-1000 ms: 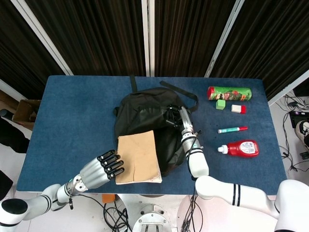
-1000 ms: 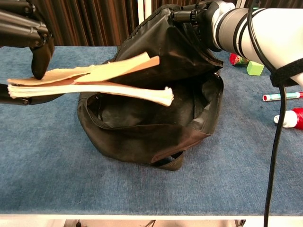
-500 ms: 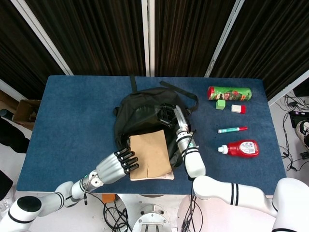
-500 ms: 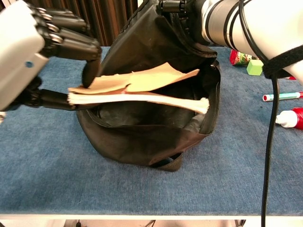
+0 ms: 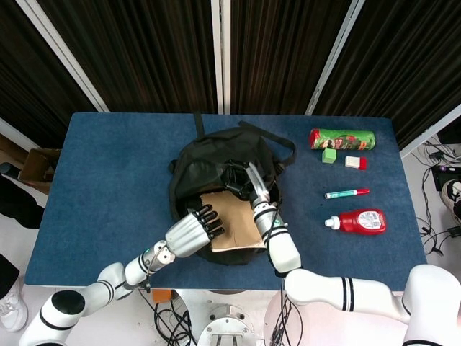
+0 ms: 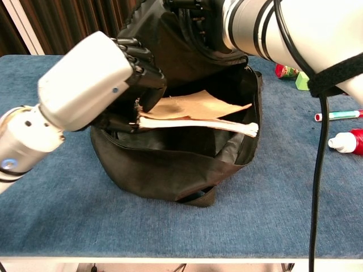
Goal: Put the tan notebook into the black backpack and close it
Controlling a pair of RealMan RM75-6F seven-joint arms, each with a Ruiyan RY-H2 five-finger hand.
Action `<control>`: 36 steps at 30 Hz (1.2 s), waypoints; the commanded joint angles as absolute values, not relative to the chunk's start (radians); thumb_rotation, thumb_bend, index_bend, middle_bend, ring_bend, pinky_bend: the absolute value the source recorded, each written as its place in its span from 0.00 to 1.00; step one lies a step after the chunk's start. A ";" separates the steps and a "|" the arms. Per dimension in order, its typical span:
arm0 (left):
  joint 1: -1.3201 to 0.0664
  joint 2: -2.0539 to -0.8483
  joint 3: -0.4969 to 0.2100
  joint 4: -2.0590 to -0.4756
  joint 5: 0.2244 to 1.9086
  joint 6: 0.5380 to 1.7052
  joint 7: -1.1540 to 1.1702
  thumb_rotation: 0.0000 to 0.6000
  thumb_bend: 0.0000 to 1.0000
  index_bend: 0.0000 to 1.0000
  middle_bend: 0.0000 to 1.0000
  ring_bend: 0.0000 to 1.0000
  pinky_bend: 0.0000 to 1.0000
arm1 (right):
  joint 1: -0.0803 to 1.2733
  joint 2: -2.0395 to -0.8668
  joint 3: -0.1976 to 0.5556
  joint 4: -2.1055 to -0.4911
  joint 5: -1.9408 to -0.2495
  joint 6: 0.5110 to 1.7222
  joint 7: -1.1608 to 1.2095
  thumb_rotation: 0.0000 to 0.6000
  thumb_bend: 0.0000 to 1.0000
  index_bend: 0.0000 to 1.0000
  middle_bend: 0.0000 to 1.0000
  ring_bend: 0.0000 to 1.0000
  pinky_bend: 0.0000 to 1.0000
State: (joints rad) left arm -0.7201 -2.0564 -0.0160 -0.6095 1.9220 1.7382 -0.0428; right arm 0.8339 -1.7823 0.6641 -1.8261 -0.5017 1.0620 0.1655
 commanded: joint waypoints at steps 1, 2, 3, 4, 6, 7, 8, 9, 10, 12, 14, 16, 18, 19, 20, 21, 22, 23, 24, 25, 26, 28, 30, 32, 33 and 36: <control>-0.744 -2.103 -0.047 -0.549 1.869 1.682 -0.068 1.00 0.37 0.75 0.71 0.57 0.49 | 0.836 -1.783 0.659 -1.834 -0.505 1.062 0.167 1.00 0.65 0.79 0.67 0.51 0.24; -0.748 -2.114 -0.052 -0.530 1.854 1.666 -0.074 1.00 0.37 0.75 0.71 0.57 0.49 | 0.835 -1.783 0.658 -1.837 -0.507 1.064 0.168 1.00 0.65 0.79 0.67 0.51 0.24; -0.750 -2.122 -0.055 -0.516 1.845 1.657 -0.075 1.00 0.37 0.75 0.71 0.57 0.49 | 0.835 -1.782 0.658 -1.841 -0.509 1.065 0.170 1.00 0.65 0.79 0.67 0.51 0.24; -0.753 -2.132 -0.057 -0.497 1.835 1.643 -0.074 1.00 0.37 0.74 0.70 0.57 0.49 | 0.835 -1.781 0.659 -1.845 -0.510 1.066 0.173 1.00 0.65 0.79 0.67 0.51 0.24; -0.758 -2.145 -0.056 -0.472 1.823 1.622 -0.064 1.00 0.37 0.74 0.70 0.57 0.49 | 0.834 -1.779 0.660 -1.851 -0.513 1.068 0.177 1.00 0.65 0.79 0.67 0.51 0.24; -0.760 -2.150 -0.056 -0.461 1.818 1.612 -0.059 1.00 0.37 0.74 0.70 0.57 0.49 | 0.833 -1.778 0.661 -1.853 -0.515 1.069 0.178 1.00 0.65 0.79 0.67 0.51 0.24; -0.764 -2.158 -0.054 -0.447 1.811 1.594 -0.052 1.00 0.37 0.74 0.70 0.57 0.49 | 0.833 -1.778 0.660 -1.856 -0.516 1.071 0.180 1.00 0.65 0.79 0.67 0.51 0.24; -0.768 -2.164 -0.053 -0.438 1.807 1.581 -0.046 1.00 0.37 0.74 0.70 0.57 0.50 | 0.832 -1.777 0.660 -1.859 -0.517 1.072 0.181 1.00 0.65 0.79 0.67 0.51 0.24; -0.773 -2.172 -0.052 -0.428 1.800 1.562 -0.035 1.00 0.37 0.74 0.70 0.57 0.50 | 0.831 -1.776 0.659 -1.861 -0.518 1.073 0.182 1.00 0.65 0.79 0.67 0.51 0.24; -0.781 -2.180 -0.049 -0.418 1.792 1.537 -0.024 1.00 0.37 0.73 0.70 0.57 0.50 | 0.830 -1.775 0.656 -1.863 -0.519 1.077 0.183 1.00 0.65 0.79 0.67 0.51 0.24; -0.788 -2.186 -0.045 -0.409 1.783 1.512 -0.018 1.00 0.37 0.73 0.70 0.57 0.50 | 0.828 -1.772 0.655 -1.867 -0.519 1.080 0.184 1.00 0.65 0.79 0.67 0.51 0.24; -0.791 -2.188 -0.042 -0.403 1.772 1.484 -0.011 1.00 0.37 0.73 0.70 0.57 0.50 | 0.826 -1.768 0.653 -1.872 -0.520 1.083 0.184 1.00 0.65 0.79 0.67 0.51 0.24; -0.792 -2.188 -0.044 -0.401 1.757 1.455 -0.001 1.00 0.37 0.73 0.70 0.57 0.49 | 0.824 -1.764 0.651 -1.876 -0.521 1.086 0.183 1.00 0.65 0.79 0.67 0.51 0.24; -0.795 -2.187 -0.048 -0.404 1.747 1.440 0.004 1.00 0.37 0.72 0.70 0.57 0.49 | 0.822 -1.763 0.650 -1.878 -0.521 1.087 0.184 1.00 0.65 0.79 0.67 0.51 0.24; -0.796 -2.187 -0.053 -0.408 1.737 1.429 0.008 1.00 0.37 0.72 0.70 0.57 0.49 | 0.821 -1.762 0.649 -1.880 -0.521 1.088 0.185 1.00 0.65 0.79 0.67 0.51 0.24; -0.799 -2.187 -0.060 -0.414 1.725 1.414 0.008 1.00 0.37 0.72 0.70 0.57 0.49 | 0.820 -1.761 0.647 -1.882 -0.521 1.088 0.186 1.00 0.65 0.79 0.67 0.51 0.24; -0.805 -2.185 -0.069 -0.425 1.710 1.391 0.007 1.00 0.37 0.72 0.70 0.57 0.49 | 0.819 -1.761 0.644 -1.883 -0.522 1.089 0.187 1.00 0.65 0.79 0.67 0.51 0.24; -0.810 -2.184 -0.078 -0.435 1.697 1.371 0.006 1.00 0.37 0.72 0.70 0.57 0.49 | 0.818 -1.761 0.642 -1.884 -0.523 1.089 0.187 1.00 0.65 0.79 0.67 0.51 0.24; -0.816 -2.181 -0.086 -0.447 1.684 1.349 0.007 1.00 0.37 0.72 0.70 0.57 0.49 | 0.818 -1.761 0.639 -1.883 -0.524 1.090 0.185 1.00 0.65 0.79 0.67 0.51 0.24; -0.823 -2.177 -0.096 -0.463 1.668 1.325 0.010 1.00 0.37 0.72 0.70 0.57 0.49 | 0.818 -1.762 0.635 -1.881 -0.525 1.093 0.184 1.00 0.65 0.79 0.67 0.51 0.24; -0.829 -2.175 -0.108 -0.475 1.652 1.302 0.012 1.00 0.37 0.72 0.70 0.57 0.49 | 0.819 -1.763 0.633 -1.880 -0.525 1.094 0.183 1.00 0.65 0.79 0.67 0.51 0.24; -0.837 -2.169 -0.125 -0.495 1.626 1.265 0.031 1.00 0.36 0.71 0.69 0.57 0.48 | 0.819 -1.764 0.631 -1.878 -0.525 1.096 0.183 1.00 0.65 0.79 0.67 0.51 0.24; -0.837 -2.159 -0.146 -0.523 1.591 1.228 0.067 1.00 0.29 0.64 0.64 0.55 0.47 | 0.819 -1.765 0.630 -1.876 -0.528 1.099 0.181 1.00 0.65 0.79 0.67 0.51 0.24; -0.822 -2.141 -0.165 -0.579 1.553 1.196 0.099 1.00 0.18 0.53 0.55 0.50 0.46 | 0.819 -1.765 0.628 -1.872 -0.529 1.100 0.180 1.00 0.65 0.79 0.66 0.51 0.24; -0.811 -2.128 -0.168 -0.609 1.542 1.195 0.110 1.00 0.12 0.45 0.49 0.47 0.46 | 0.819 -1.765 0.628 -1.869 -0.530 1.100 0.180 1.00 0.65 0.79 0.66 0.51 0.24; -0.770 -2.077 -0.167 -0.710 1.527 1.229 0.144 1.00 0.04 0.34 0.40 0.41 0.45 | 0.820 -1.767 0.626 -1.856 -0.533 1.098 0.182 1.00 0.65 0.78 0.66 0.51 0.24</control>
